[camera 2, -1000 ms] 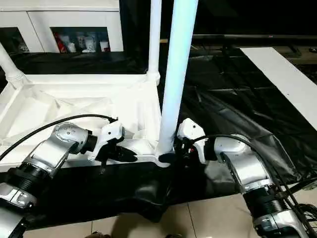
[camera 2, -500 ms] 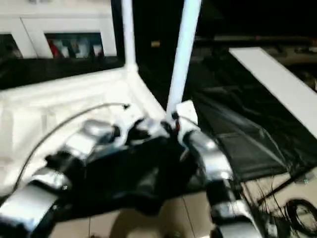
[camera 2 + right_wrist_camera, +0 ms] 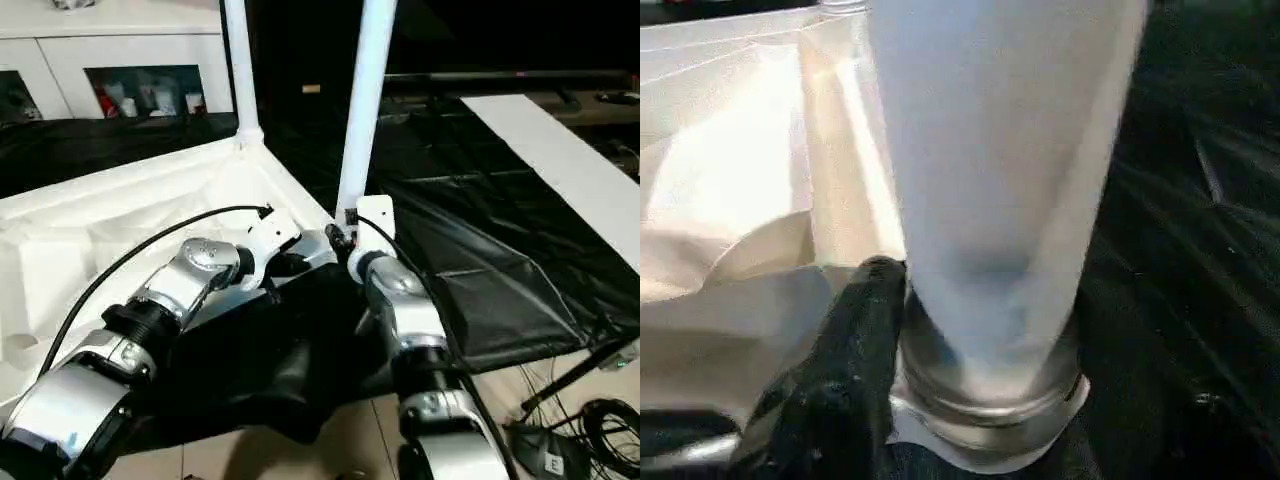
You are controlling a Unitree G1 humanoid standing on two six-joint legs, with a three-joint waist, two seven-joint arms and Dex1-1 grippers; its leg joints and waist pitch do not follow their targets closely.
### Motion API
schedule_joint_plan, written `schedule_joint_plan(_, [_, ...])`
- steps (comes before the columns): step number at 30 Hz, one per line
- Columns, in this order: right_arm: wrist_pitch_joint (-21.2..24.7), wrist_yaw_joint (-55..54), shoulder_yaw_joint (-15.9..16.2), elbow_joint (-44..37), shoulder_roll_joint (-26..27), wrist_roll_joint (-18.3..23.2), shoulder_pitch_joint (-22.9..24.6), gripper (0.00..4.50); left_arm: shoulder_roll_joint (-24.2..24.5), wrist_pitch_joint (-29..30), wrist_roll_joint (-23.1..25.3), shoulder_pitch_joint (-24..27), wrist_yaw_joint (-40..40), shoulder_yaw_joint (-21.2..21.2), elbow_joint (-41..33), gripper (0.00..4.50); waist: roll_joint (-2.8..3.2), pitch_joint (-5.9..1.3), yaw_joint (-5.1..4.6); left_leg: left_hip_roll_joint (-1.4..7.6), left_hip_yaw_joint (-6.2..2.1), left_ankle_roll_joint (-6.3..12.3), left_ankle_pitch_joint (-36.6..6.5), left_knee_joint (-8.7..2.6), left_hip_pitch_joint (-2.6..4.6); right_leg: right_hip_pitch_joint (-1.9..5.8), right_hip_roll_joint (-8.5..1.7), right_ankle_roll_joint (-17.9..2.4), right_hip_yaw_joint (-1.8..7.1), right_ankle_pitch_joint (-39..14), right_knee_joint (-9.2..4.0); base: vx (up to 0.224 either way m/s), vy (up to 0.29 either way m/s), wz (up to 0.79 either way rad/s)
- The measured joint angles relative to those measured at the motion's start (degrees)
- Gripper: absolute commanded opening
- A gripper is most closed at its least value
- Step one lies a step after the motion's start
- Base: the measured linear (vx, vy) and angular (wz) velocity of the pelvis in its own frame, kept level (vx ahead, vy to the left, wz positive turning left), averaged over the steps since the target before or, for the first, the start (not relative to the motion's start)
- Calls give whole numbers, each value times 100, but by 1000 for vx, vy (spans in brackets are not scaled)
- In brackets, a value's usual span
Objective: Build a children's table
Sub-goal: Rotate leg to tighten, then rotate table base
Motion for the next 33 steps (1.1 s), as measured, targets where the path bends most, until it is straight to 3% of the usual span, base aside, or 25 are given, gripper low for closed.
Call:
schedule_joint_plan(3, [33,146,140,-225,-158,-18,112,324,10,-140,-1,-14,-72,-2,69,0,22,-7,12,1,0,-1,0,-12,-1,-3,0,-21,-3,13,3,0,0,0])
schedule_joint_plan(6, [433,1114,487,-1543,-1084,128,863,324,49,-539,-7,-8,-371,-59,155,0,61,-3,148,-2,0,1,-1,-23,-13,-1,-1,0,-3,0,-13,0,0,0])
schedule_joint_plan(9, [598,2081,678,-2359,-1756,346,1373,324,230,-880,-45,30,-748,-52,197,0,79,-6,169,1,2,1,-1,-37,-15,-7,2,5,-7,-4,-16,0,0,0])
schedule_joint_plan(11, [607,2538,683,-2707,-2087,500,1626,324,282,-1059,-64,77,-1065,-62,197,0,104,-8,191,0,3,2,0,-38,-23,-10,0,5,-7,-5,-18,0,0,0])
schedule_joint_plan(13, [625,3012,633,-3055,-2480,684,1872,324,324,-1246,-80,121,-1433,-122,187,0,129,-12,286,-1,8,3,0,-35,-26,-11,-3,5,-5,-5,-22,0,0,0])
schedule_joint_plan(15, [639,3314,555,-3316,-2632,807,2014,324,363,-1402,-83,163,-1674,-153,184,0,140,-16,322,0,9,3,0,-32,-25,-9,-3,5,-3,-4,-20,0,0,0])
schedule_joint_plan(20, [760,3470,546,-3577,-2714,999,2105,324,355,-1557,-98,164,-1765,-155,252,0,175,-14,330,-1,9,3,1,-12,-34,-7,-7,4,0,-4,-7,0,0,0])
schedule_joint_plan(21, [825,3454,548,-3638,-2694,1008,2103,330,339,-1556,-99,133,-1748,-149,304,27,179,-14,333,-1,8,3,1,-10,-36,-7,-7,5,0,-4,-4,0,0,0])
schedule_joint_plan(23, [877,3453,581,-3679,-2594,1026,2094,330,301,-1499,-152,89,-1723,-86,365,27,177,-13,337,1,2,3,1,-5,-42,-10,-7,5,-4,-4,1,0,0,0])
schedule_joint_plan(24, [884,3455,646,-3685,-2544,1038,2094,332,271,-1468,-202,60,-1698,-5,371,58,176,-12,342,1,-2,3,1,2,-49,-12,-7,5,-7,-4,3,0,0,0])
schedule_joint_plan(25, [885,3450,710,-3685,-2510,1051,2087,332,227,-1454,-292,52,-1691,62,338,58,176,-12,339,1,-2,3,1,4,-51,-12,-7,5,-6,-4,2,0,0,0])
schedule_joint_plan(31, [878,3272,866,-3646,-2245,1014,1907,332,565,-1237,-775,75,-2003,457,-451,104,169,-8,309,4,-2,3,1,3,-53,-21,-4,5,-6,-5,11,0,0,0])
schedule_joint_plan(33, [820,3016,873,-3469,-2018,938,1662,332,894,-981,-891,261,-2224,522,-929,110,166,-7,282,4,1,2,1,1,-56,-28,-4,5,-3,-4,20,0,0,0])
